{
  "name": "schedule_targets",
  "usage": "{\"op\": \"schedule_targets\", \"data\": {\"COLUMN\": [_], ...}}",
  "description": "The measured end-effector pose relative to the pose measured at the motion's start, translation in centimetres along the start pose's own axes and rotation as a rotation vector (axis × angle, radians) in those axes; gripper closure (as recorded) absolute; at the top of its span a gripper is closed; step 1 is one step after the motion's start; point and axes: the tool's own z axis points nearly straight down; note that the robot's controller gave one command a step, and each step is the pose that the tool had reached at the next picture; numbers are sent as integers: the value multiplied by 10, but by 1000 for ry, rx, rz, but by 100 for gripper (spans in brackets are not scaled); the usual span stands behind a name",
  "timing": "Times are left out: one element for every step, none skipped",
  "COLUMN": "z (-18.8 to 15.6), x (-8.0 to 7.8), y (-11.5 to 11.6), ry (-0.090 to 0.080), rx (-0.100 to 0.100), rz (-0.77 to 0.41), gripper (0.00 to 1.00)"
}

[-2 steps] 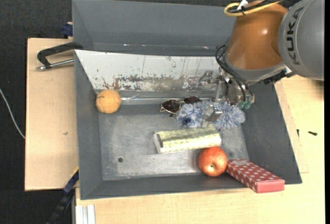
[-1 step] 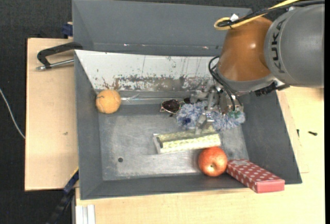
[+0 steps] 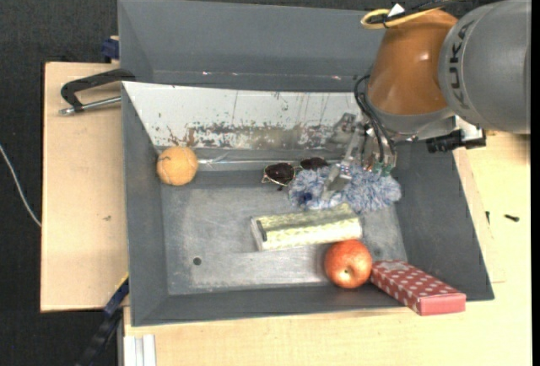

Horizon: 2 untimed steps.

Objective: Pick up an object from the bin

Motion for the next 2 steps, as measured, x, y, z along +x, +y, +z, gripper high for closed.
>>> {"op": "schedule_targets", "data": {"z": [61,33], "x": [1,1], "y": [-2,-2], "ry": [11,11], "rx": [0,2], "rz": [113,128], "gripper": [0,100]}}
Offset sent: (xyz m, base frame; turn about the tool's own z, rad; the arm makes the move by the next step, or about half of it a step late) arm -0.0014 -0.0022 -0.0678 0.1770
